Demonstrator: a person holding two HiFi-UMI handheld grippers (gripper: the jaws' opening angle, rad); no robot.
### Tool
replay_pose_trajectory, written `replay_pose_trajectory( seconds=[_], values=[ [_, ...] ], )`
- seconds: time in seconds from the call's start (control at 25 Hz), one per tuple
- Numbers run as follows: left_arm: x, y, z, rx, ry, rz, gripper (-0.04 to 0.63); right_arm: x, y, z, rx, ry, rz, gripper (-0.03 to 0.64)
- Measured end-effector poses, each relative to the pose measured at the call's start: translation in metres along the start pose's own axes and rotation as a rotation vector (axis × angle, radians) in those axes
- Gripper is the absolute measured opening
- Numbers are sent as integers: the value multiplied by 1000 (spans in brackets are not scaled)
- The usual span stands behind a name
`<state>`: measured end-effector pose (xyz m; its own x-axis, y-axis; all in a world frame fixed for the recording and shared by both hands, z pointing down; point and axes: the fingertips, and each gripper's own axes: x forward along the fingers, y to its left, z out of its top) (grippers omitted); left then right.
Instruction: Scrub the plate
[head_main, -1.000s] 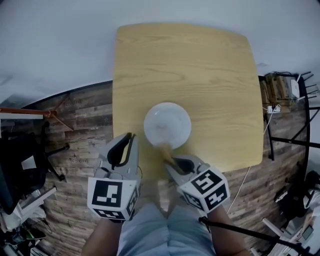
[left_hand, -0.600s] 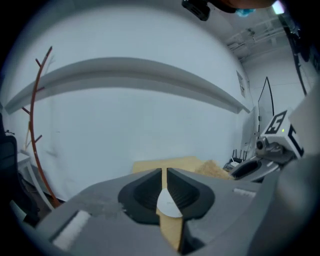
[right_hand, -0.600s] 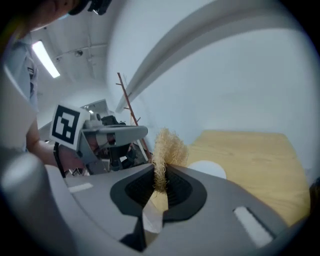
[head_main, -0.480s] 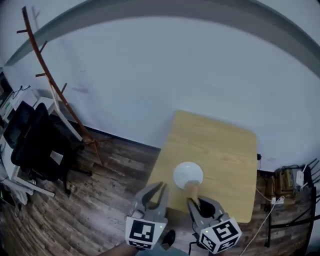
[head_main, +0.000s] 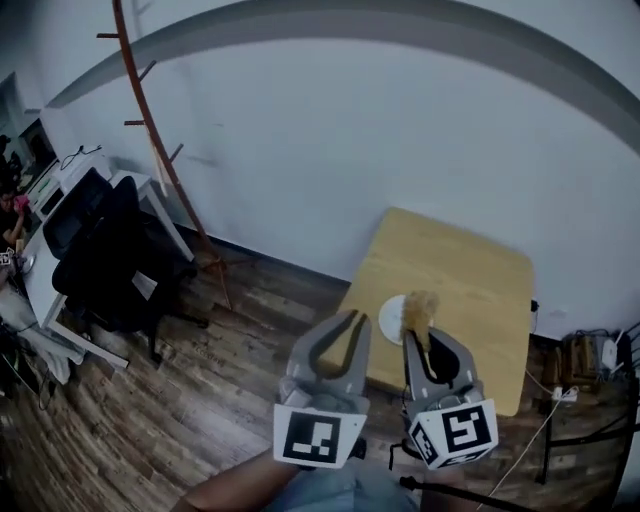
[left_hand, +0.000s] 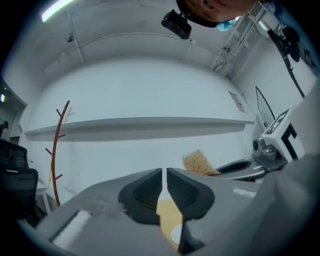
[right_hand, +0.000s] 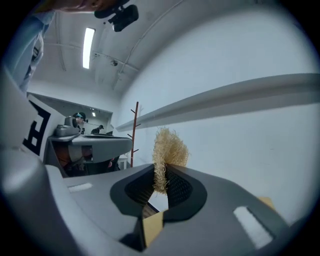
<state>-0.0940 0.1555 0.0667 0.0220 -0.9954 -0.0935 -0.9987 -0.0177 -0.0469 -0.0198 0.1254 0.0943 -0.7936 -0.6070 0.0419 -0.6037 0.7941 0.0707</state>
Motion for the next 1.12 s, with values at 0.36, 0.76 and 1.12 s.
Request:
replay_pose_trajectory(
  seconds=[0.36, 0.76, 1.12],
  values=[
    [24, -17, -13, 31, 39, -104, 21, -1, -15, -4, -41, 33, -120, 40],
    [44, -31, -10, 39, 14, -178, 21, -4, -38, 0, -47, 19, -201, 39],
    [54, -32, -11, 51, 14, -194, 21, 3, -45, 2, -52, 9, -209, 40]
  ],
)
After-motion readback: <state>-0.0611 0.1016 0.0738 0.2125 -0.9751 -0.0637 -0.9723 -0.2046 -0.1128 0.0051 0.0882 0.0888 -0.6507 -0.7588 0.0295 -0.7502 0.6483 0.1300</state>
